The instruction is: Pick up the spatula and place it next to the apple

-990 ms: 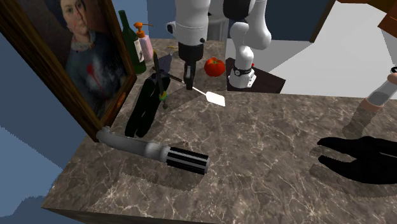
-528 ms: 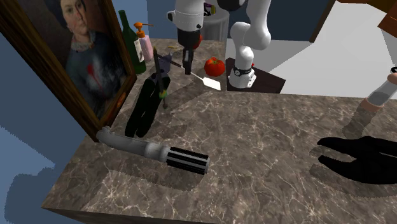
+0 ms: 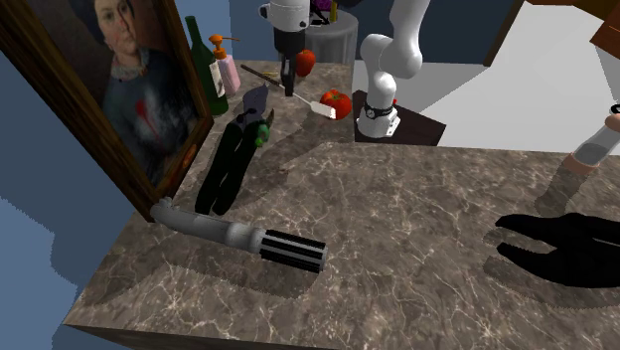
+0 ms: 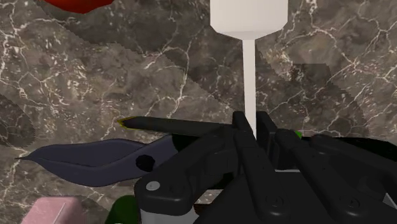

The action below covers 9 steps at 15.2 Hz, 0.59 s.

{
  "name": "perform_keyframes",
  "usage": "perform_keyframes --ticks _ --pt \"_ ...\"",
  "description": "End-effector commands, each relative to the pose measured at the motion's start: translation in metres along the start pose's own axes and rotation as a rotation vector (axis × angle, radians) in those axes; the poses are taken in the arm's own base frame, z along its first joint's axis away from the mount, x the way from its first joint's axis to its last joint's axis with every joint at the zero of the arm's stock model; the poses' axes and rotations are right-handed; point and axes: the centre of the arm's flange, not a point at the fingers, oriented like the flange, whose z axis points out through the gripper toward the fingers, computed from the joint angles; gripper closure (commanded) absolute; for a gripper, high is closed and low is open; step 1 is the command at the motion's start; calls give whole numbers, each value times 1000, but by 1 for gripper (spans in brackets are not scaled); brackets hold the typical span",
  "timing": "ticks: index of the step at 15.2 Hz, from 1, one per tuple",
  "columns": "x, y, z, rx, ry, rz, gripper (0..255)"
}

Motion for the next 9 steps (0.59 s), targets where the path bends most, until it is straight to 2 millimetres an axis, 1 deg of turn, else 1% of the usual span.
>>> perform_keyframes --ticks 1,9 --pt "5 29 2 1 -1 -1 255" --pt "27 132 3 1 -1 -1 255"
